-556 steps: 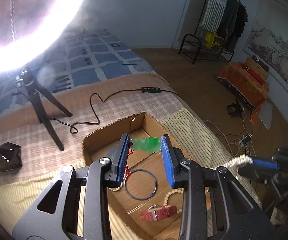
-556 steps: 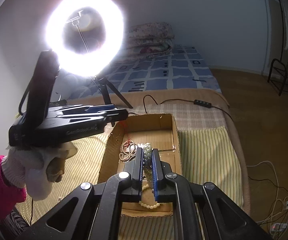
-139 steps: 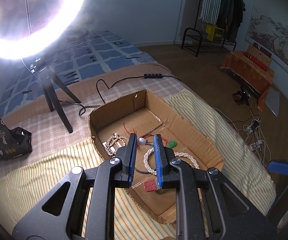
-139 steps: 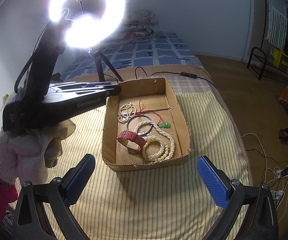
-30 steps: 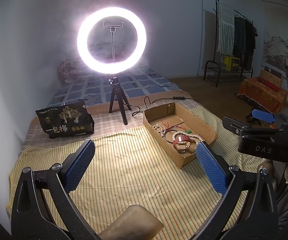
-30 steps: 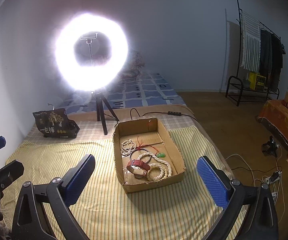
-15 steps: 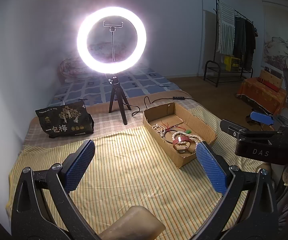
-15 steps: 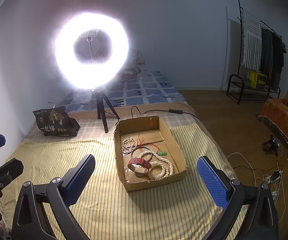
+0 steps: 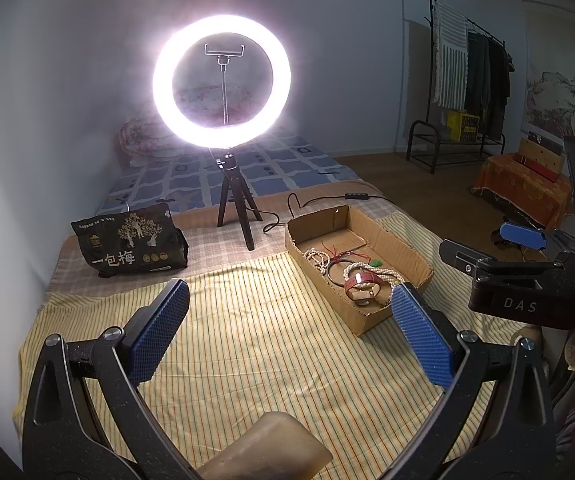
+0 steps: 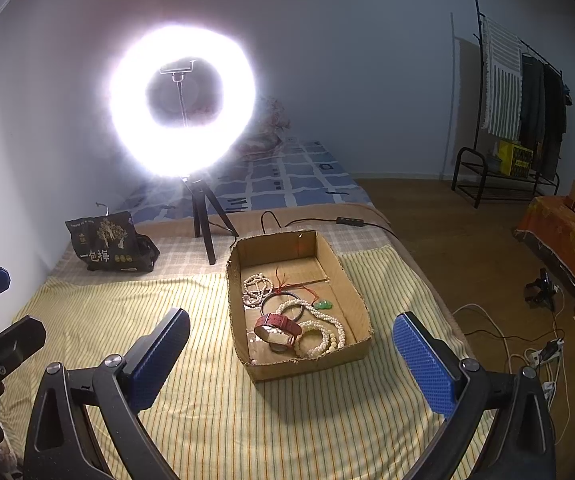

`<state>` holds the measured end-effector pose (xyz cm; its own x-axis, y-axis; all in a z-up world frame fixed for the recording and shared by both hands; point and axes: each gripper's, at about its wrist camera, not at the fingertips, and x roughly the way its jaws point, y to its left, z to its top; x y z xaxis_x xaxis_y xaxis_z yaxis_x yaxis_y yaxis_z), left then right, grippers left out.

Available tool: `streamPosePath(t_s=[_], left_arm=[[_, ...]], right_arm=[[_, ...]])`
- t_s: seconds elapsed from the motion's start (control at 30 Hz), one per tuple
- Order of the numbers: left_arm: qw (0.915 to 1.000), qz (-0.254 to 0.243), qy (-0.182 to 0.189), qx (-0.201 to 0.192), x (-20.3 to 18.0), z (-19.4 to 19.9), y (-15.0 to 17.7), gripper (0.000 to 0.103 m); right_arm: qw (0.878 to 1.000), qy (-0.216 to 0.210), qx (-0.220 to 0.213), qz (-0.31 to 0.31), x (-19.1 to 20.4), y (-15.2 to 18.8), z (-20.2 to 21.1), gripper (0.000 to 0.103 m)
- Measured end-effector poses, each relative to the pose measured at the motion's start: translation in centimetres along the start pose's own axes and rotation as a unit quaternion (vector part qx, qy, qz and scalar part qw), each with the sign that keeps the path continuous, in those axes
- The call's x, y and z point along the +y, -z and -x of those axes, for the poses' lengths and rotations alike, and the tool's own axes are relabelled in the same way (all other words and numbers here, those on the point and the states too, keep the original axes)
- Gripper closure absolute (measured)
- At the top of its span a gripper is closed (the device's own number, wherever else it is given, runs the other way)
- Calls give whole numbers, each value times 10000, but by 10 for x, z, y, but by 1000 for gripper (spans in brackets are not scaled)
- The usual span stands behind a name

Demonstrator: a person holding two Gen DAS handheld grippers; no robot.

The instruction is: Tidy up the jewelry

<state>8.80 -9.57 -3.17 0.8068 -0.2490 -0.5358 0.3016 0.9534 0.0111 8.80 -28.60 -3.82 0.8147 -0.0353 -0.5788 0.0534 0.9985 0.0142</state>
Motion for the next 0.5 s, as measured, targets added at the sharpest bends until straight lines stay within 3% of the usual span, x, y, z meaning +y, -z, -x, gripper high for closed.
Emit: streamPosePath(t_s=[0.5], left_arm=[[9998, -116, -96, -145, -2, 4, 2, 0]], right_arm=[[10000, 4, 53, 47, 2, 3, 0, 0]])
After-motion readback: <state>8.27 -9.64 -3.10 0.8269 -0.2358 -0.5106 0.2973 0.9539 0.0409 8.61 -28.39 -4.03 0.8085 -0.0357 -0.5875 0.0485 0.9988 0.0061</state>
